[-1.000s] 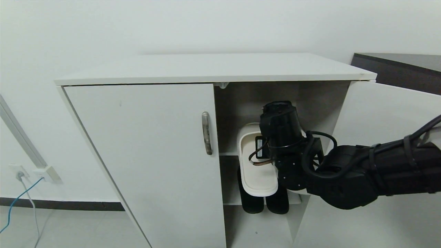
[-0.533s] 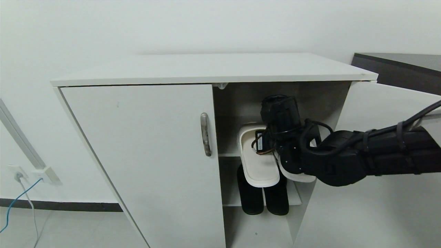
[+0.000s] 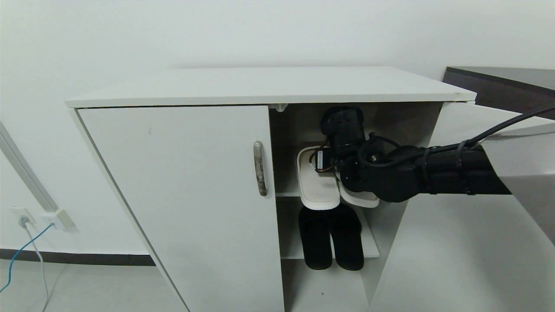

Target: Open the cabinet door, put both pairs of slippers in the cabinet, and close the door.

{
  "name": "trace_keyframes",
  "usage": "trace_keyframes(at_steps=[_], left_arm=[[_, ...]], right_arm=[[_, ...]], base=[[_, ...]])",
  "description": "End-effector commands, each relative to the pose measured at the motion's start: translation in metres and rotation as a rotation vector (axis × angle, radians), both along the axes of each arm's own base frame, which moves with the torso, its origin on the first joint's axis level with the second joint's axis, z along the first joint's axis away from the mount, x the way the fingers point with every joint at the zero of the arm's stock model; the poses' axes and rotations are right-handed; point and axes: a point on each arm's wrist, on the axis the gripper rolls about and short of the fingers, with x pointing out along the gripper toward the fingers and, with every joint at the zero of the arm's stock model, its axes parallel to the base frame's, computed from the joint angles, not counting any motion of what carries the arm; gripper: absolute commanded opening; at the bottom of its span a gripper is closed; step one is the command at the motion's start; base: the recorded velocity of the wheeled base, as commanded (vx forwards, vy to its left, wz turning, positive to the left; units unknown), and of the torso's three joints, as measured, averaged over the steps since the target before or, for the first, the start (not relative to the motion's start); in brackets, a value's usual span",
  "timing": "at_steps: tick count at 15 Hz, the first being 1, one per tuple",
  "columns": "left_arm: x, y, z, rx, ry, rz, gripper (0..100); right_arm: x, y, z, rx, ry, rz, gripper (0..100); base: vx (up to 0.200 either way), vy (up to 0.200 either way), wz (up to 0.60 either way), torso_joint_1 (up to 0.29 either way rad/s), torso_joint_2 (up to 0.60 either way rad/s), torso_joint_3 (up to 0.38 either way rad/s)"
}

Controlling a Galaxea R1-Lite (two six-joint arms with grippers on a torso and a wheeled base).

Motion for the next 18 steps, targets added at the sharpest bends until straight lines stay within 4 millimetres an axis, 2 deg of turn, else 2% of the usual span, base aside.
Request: trace_keyframes(at_steps=[1, 3, 9, 10, 14, 16, 18], left_arm=[[0.000, 0.000, 0.000, -0.001, 0.001, 0.001, 0], [0.000, 0.000, 0.000, -0.001, 0.000, 0.001, 0], [0.000, 0.000, 0.000, -0.001, 0.000, 0.002, 0], [0.000, 0.000, 0.000, -0.001, 0.001, 0.002, 0], [0.000, 0.000, 0.000, -0.001, 0.000, 0.002, 0], [0.000, 0.000, 0.000, -0.001, 0.001, 0.002, 0], [0.000, 0.000, 0.000, -0.001, 0.001, 0.002, 0]], right_arm=[[0.012, 0.005, -0.009, -0.003, 0.001, -0.010, 0], [0.020, 0.004, -0.013, -0.006, 0.001, -0.021, 0], [0.024, 0.002, -0.015, -0.012, 0.010, -0.027, 0], [0.025, 0.002, -0.017, -0.015, 0.013, -0.029, 100], [0.021, 0.001, -0.014, -0.009, 0.013, -0.029, 100], [0.014, -0.003, -0.013, -0.015, 0.024, -0.027, 100], [-0.002, -0.006, -0.006, -0.017, 0.027, -0.018, 100]], base=[[0.000, 0.000, 0.00, 0.000, 0.00, 0.000], [0.000, 0.000, 0.00, 0.000, 0.00, 0.000], [0.000, 0.000, 0.00, 0.000, 0.00, 0.000], [0.000, 0.000, 0.00, 0.000, 0.00, 0.000], [0.000, 0.000, 0.00, 0.000, 0.00, 0.000], [0.000, 0.000, 0.00, 0.000, 0.00, 0.000], [0.000, 0.000, 0.00, 0.000, 0.00, 0.000]])
